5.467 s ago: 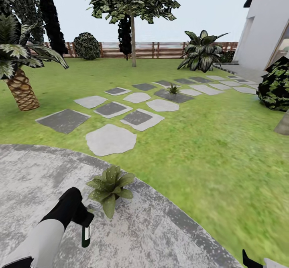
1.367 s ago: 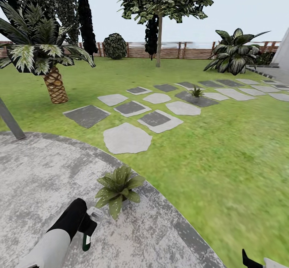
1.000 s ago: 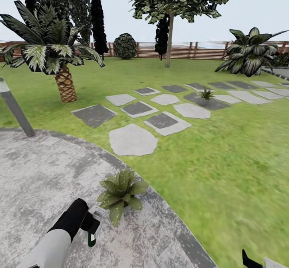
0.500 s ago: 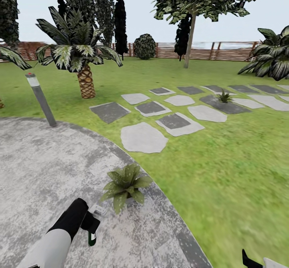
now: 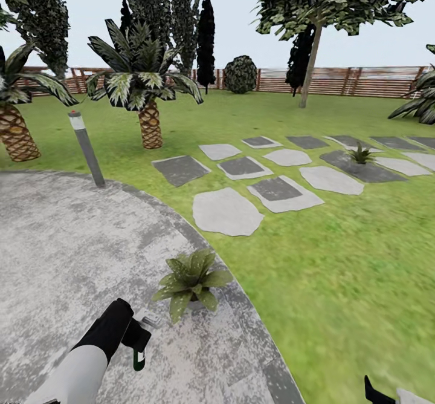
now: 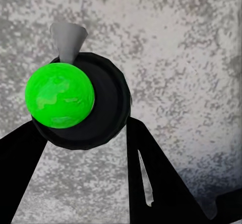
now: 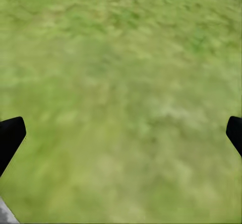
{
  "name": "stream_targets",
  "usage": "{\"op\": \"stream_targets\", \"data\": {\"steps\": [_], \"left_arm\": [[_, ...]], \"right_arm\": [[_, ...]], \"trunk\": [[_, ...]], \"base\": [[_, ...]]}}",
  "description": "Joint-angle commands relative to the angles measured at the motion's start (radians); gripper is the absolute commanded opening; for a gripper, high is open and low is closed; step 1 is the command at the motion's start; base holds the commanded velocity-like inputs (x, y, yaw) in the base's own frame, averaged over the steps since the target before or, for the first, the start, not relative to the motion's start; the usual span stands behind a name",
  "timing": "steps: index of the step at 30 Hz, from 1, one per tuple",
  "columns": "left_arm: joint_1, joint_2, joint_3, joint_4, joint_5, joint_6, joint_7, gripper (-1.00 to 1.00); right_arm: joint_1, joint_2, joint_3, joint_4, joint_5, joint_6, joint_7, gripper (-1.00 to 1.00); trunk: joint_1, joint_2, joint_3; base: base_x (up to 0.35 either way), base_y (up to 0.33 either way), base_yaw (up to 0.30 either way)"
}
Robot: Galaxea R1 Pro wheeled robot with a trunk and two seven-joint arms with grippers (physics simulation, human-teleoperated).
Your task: Pick up the pesticide atomizer in the garden and spray insectifuge to fully cover both potted plants in the garden.
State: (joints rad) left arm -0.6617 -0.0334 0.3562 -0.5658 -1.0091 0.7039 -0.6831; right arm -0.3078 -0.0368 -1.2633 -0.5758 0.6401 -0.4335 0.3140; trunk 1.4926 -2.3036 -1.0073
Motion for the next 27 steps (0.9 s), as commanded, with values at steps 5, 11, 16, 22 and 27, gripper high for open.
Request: {"op": "stream_targets", "data": {"steps": [5,11,16,22,27], "left_arm": [[-0.001,-0.002,0.008,-0.002,-0.011,0.002,-0.007,-1.0],[-0.001,-0.002,0.008,-0.002,-0.011,0.002,-0.007,-1.0],[-0.001,-0.002,0.008,-0.003,-0.011,0.002,-0.007,-1.0],[-0.001,-0.002,0.009,-0.004,-0.011,0.002,-0.007,-1.0],[-0.001,-0.002,0.009,-0.005,-0.011,0.002,-0.007,-1.0]], "right_arm": [[-0.001,0.0,-0.01,-0.001,0.004,-0.005,0.008,1.0],[-0.002,-0.002,-0.011,-0.004,0.004,-0.005,0.008,1.0],[-0.002,-0.002,-0.011,-0.003,0.004,-0.005,0.008,1.0],[-0.002,-0.002,-0.01,-0.001,0.004,-0.005,0.008,1.0],[-0.001,-0.002,-0.01,-0.001,0.004,-0.005,0.008,1.0]], "trunk": [[0.0,0.0,0.002],[0.0,0.0,0.002],[0.0,0.0,0.002],[0.0,0.0,0.007],[0.0,0.0,0.014]], "base": [[0.149,-0.243,0.111],[0.146,-0.244,0.004],[0.141,-0.245,0.0],[0.133,-0.244,0.0],[0.092,-0.24,0.0]]}}
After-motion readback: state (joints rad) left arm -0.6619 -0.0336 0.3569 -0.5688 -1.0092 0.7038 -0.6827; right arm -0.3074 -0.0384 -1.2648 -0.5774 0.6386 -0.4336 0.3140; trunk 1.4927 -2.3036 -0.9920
